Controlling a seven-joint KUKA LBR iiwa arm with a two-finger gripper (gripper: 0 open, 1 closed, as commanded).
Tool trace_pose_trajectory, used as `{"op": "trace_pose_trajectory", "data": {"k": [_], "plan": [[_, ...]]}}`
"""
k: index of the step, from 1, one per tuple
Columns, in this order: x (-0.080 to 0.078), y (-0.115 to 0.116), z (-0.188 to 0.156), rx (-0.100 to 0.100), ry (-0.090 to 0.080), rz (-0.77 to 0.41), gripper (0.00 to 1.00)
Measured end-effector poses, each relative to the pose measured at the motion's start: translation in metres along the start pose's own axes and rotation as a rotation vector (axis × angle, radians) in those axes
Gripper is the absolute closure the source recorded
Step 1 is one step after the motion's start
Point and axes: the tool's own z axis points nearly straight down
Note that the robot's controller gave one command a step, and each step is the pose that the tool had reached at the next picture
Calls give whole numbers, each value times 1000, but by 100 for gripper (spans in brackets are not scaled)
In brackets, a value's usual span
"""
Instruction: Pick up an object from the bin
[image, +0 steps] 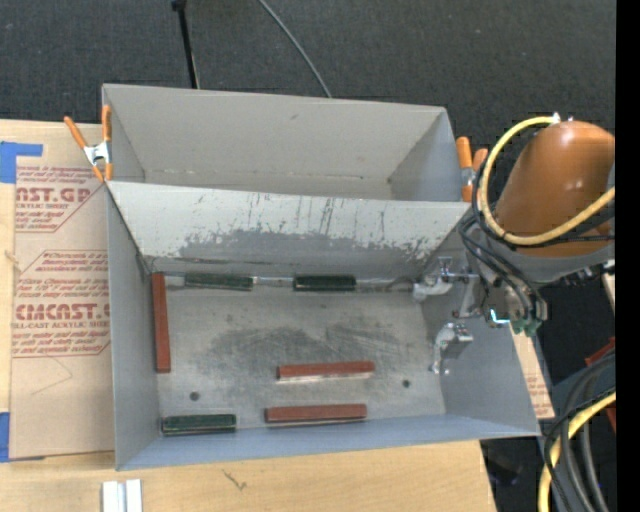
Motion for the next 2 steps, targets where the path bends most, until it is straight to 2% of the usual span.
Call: {"op": "trace_pose_trajectory", "data": {"k": [1,2], "plan": [[-2,0,-4,1,-8,-1,0],[-10,18,37,3,-17,-35,0]]}}
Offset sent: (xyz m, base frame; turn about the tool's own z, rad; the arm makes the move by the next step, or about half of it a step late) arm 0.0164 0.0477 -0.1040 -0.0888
